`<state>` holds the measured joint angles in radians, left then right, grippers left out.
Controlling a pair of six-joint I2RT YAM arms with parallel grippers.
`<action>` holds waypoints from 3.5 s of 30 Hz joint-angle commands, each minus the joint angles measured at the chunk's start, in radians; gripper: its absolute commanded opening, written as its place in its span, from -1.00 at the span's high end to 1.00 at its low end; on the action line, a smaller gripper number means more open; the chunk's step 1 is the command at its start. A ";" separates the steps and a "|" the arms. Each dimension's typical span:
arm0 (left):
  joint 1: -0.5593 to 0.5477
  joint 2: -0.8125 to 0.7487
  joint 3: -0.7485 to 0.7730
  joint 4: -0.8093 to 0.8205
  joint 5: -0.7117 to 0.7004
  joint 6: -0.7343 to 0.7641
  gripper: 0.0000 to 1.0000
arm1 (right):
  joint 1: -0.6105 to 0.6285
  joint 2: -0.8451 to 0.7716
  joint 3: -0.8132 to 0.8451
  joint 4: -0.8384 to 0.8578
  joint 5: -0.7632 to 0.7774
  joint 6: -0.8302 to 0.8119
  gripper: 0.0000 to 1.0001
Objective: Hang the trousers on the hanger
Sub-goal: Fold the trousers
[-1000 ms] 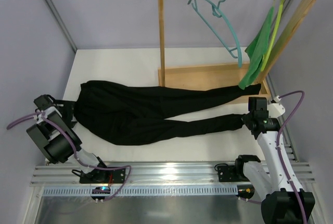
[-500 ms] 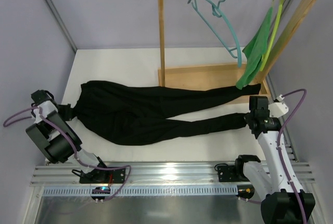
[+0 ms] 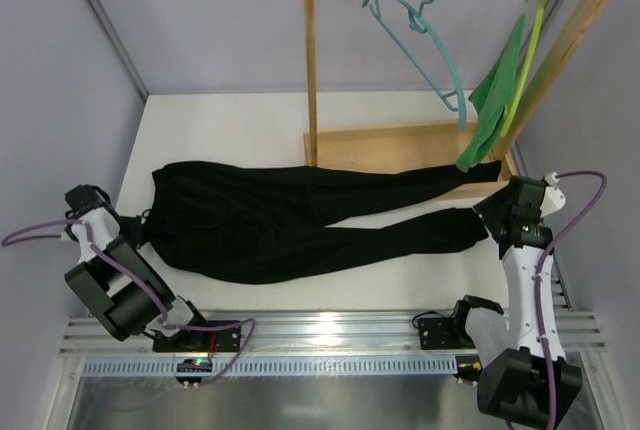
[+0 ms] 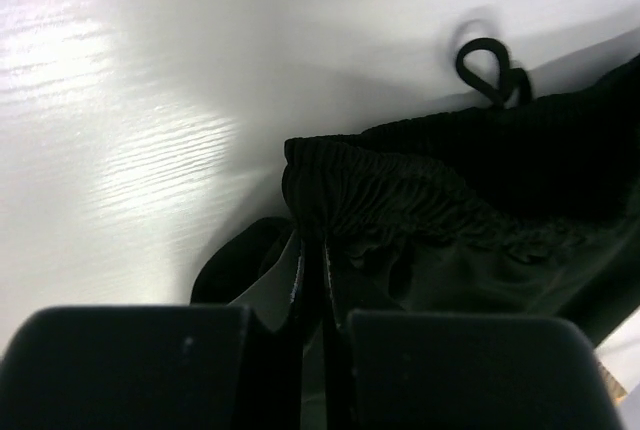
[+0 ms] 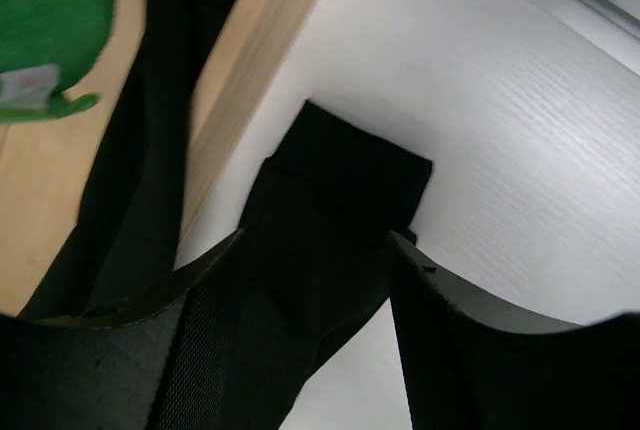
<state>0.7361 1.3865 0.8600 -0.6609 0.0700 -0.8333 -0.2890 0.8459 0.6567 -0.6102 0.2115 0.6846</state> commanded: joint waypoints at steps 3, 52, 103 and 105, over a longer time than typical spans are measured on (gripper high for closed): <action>0.008 -0.034 -0.038 0.037 0.031 0.029 0.99 | 0.033 -0.015 0.101 -0.031 -0.274 -0.073 -0.15; 0.006 -0.007 -0.088 0.119 0.086 0.037 0.99 | 0.165 0.631 0.170 0.109 0.014 0.227 0.93; -0.104 -0.204 0.132 -0.160 -0.122 0.040 -0.35 | -0.068 -0.047 -0.001 -0.228 -0.161 0.309 -0.18; -0.141 -0.199 0.100 -0.108 -0.017 0.056 -0.35 | -0.068 -0.034 -0.090 -0.165 -0.185 0.317 -0.18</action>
<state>0.6361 1.1912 0.9768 -0.8520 -0.0738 -0.7986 -0.3553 0.7795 0.6613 -0.8570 0.1787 1.0004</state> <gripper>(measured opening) 0.674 0.591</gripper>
